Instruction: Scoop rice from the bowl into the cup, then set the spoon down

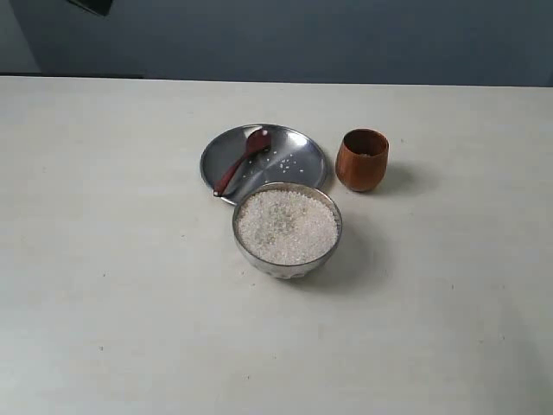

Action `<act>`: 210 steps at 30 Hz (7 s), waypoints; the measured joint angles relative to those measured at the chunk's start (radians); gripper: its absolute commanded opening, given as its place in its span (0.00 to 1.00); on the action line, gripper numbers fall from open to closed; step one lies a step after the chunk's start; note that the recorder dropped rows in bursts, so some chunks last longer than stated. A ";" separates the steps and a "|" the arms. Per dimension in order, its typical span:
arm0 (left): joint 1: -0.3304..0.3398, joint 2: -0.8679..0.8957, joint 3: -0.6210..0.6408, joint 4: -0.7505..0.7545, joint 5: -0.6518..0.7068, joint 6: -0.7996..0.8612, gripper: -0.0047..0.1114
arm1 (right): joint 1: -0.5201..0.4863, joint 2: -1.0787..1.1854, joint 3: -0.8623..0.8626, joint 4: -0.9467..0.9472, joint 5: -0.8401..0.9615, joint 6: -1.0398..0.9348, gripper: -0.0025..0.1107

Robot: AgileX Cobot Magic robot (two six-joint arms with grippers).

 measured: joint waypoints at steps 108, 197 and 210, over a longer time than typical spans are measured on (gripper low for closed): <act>0.000 -1.554 1.595 0.570 -0.790 -0.443 0.05 | 0.000 0.000 0.002 0.000 0.000 0.000 0.02; 0.000 -1.554 1.611 0.508 -0.807 -0.397 0.05 | 0.015 0.000 0.002 0.102 0.000 0.000 0.02; 0.000 -1.554 1.611 0.508 -0.807 -0.397 0.05 | 0.015 0.000 0.002 0.104 0.000 0.006 0.02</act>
